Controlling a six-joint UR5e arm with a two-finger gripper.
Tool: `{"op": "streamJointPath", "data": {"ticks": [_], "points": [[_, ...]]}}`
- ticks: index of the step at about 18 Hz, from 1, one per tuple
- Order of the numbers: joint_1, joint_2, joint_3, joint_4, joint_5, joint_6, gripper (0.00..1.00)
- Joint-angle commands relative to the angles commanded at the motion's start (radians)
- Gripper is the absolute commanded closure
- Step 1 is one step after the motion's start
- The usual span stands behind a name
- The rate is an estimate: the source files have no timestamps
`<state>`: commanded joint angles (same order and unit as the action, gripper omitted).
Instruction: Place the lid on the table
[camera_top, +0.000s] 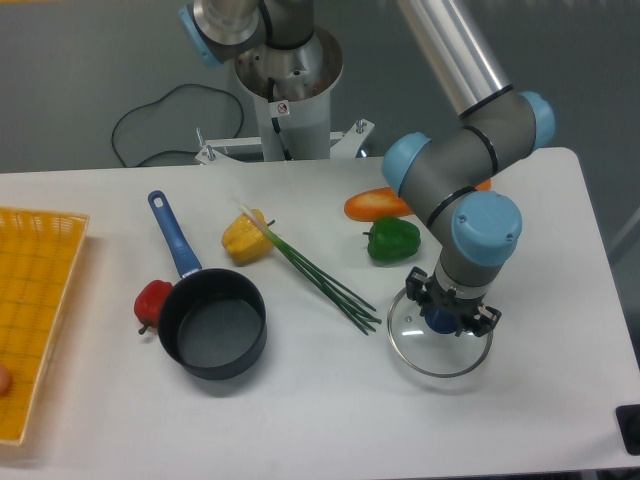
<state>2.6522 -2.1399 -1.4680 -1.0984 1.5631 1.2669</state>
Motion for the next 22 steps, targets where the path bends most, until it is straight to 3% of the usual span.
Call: {"op": "streamJointPath", "data": {"ticks": [8, 22], "points": [[0.009, -0.038, 0.002, 0.052, 0.014, 0.031, 0.47], [0.011, -0.043, 0.0, 0.052, 0.014, 0.034, 0.43]]}}
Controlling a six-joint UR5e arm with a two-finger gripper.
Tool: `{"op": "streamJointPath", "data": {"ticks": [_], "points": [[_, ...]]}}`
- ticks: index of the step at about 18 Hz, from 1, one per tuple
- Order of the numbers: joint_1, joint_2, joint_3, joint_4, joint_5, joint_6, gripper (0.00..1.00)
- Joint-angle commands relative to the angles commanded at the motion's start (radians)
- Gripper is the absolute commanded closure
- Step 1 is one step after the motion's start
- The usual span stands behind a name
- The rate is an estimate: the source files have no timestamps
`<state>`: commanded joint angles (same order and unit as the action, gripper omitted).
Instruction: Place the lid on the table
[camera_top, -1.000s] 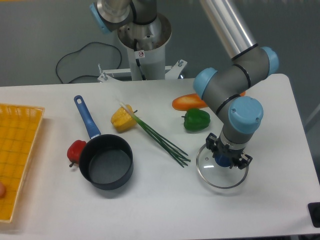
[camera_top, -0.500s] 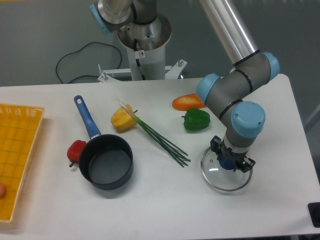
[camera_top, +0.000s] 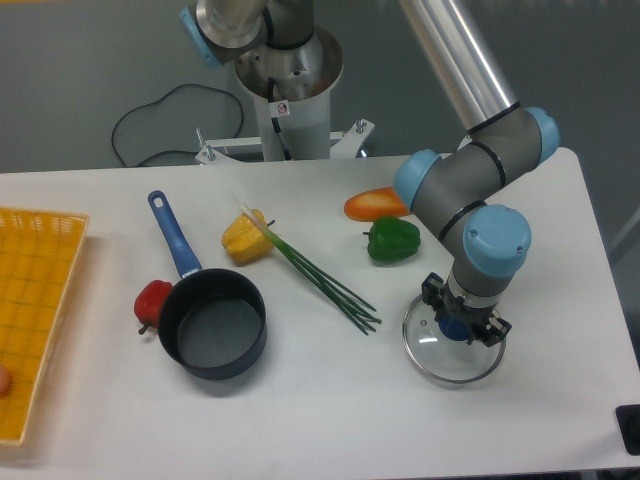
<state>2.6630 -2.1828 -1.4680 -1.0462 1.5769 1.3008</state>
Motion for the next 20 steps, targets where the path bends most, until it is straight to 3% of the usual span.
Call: {"op": "streamJointPath", "data": {"ticks": [20], "points": [[-0.003, -0.006, -0.005, 0.0, 0.0, -0.002, 0.36]]}}
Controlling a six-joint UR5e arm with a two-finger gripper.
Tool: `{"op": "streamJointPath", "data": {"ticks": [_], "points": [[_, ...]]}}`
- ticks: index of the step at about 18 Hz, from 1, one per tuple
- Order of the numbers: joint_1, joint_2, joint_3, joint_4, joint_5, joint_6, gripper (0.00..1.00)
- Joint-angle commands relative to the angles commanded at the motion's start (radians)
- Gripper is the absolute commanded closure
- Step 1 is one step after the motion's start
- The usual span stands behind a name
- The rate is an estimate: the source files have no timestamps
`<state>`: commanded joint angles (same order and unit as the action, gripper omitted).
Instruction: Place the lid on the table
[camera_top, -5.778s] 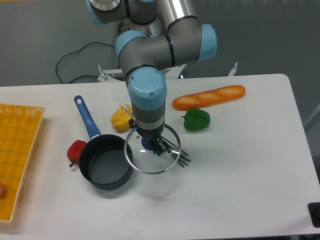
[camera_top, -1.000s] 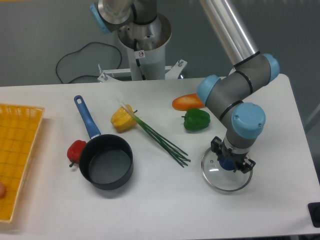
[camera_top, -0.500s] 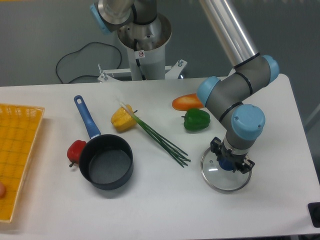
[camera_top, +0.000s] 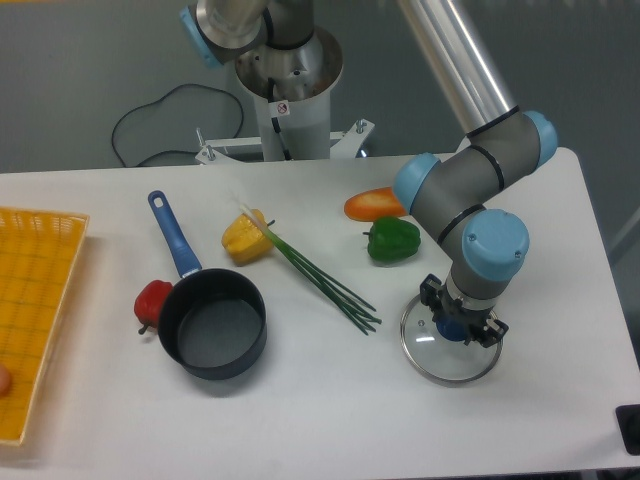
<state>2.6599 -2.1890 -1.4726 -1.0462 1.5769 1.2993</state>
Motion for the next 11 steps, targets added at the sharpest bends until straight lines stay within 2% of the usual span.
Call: {"op": "streamJointPath", "data": {"ticks": [11], "points": [[-0.002, -0.008, 0.0, 0.0, 0.0, 0.002, 0.3]]}}
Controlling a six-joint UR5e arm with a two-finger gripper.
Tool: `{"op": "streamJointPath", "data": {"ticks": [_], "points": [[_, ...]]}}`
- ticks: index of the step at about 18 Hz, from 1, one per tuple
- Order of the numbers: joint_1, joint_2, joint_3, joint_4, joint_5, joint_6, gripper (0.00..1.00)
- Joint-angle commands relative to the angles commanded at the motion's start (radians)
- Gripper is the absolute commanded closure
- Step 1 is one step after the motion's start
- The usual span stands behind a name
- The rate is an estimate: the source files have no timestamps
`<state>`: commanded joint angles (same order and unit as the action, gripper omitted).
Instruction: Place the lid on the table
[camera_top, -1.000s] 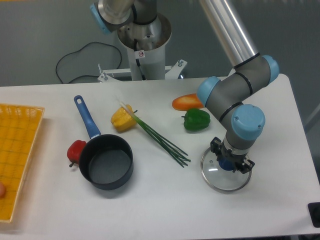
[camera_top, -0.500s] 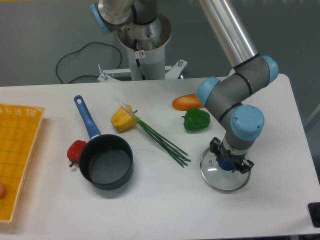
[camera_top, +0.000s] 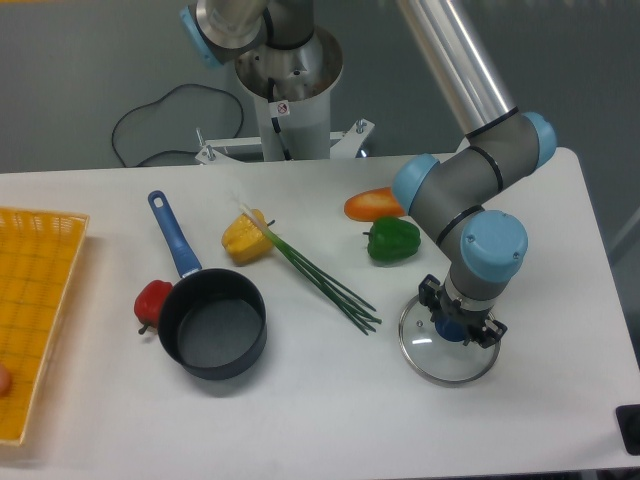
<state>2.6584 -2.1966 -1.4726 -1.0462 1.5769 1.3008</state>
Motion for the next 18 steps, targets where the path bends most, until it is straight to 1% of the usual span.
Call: {"op": "streamJointPath", "data": {"ticks": [2, 3, 4, 11, 13, 15, 18], "points": [[0.0, 0.0, 0.003, 0.0, 0.0, 0.0, 0.22], [0.0, 0.002, 0.006, 0.0, 0.0, 0.0, 0.08], [0.0, 0.002, 0.009, 0.0, 0.0, 0.0, 0.01], [-0.002, 0.011, 0.014, 0.0, 0.0, 0.0, 0.0], [-0.015, 0.012, 0.014, 0.002, 0.014, 0.0, 0.0], [-0.032, 0.008, 0.031, 0.002, 0.041, -0.002, 0.0], [-0.035, 0.017, 0.032, 0.002, 0.041, 0.003, 0.0]]}}
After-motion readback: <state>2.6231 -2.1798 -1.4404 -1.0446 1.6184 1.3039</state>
